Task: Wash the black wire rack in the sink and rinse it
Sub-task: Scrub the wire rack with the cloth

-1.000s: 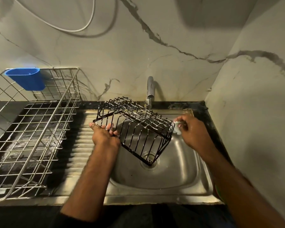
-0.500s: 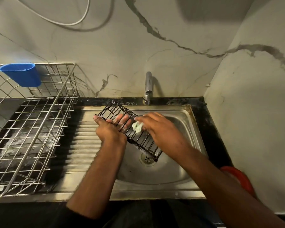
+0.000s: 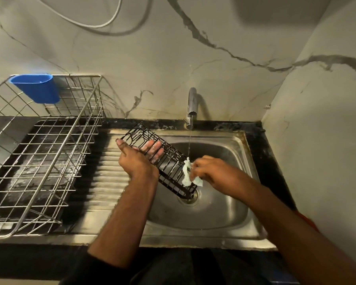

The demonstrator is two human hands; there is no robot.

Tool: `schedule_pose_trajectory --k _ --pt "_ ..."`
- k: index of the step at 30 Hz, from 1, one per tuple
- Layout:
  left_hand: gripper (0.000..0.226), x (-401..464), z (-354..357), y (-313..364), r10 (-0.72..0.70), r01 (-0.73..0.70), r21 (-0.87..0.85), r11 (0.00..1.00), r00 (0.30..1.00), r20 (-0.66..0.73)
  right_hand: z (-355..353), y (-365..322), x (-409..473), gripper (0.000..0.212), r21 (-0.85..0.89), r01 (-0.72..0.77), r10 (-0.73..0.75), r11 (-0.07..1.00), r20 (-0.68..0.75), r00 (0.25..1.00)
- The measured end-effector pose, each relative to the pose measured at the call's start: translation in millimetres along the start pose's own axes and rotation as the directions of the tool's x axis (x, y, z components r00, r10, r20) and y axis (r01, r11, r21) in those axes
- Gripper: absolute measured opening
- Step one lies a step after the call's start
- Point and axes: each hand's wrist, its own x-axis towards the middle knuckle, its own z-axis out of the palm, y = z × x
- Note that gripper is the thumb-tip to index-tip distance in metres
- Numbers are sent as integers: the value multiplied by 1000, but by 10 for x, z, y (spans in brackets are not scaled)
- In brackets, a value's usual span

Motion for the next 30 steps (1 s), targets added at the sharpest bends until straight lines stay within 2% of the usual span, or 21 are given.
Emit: schedule_pose_trajectory --k 3,5,8,13,17,19,21,23,25,28,30 --pt "56 -68 29 -109 -11 8 54 999 998 54 -178 -134 99 27 7 -21 21 1000 -49 999" --pt "47 -189 58 -196 -14 4 103 995 995 96 -307 -259 233 32 -11 -43 40 999 -180 983" --pt "47 -297 129 -303 10 -32 186 982 993 118 -363 -356 441 34 41 -51 62 998 -328 943" --pt "50 -287 157 -286 65 -90 251 964 992 108 -212 -357 447 31 96 -47 71 994 -269 961" --pt "45 -166 110 -165 58 -73 232 970 996 71 -93 -218 229 30 180 26 -9 983 -91 996" --pt "44 -139 93 -90 44 -59 202 978 996 79 -28 -54 115 30 171 16 -11 985 -32 999" --pt "47 -137 71 -12 28 -40 155 987 997 77 -18 117 33 28 156 -33 36 987 -14 999" --pt "61 -88 41 55 19 -26 121 992 998 61 -48 270 -4 24 133 -69 73 989 -28 997" --pt "70 -50 26 99 20 -25 84 996 998 61 -80 377 -24 24 123 -93 107 988 -110 988" --pt "73 1 15 156 -12 10 32 999 997 70 -100 405 -55 31 274 -149 239 950 -330 913" --pt "74 27 7 181 -58 57 13 998 996 64 -29 361 -64 30 415 -231 388 880 -347 854"
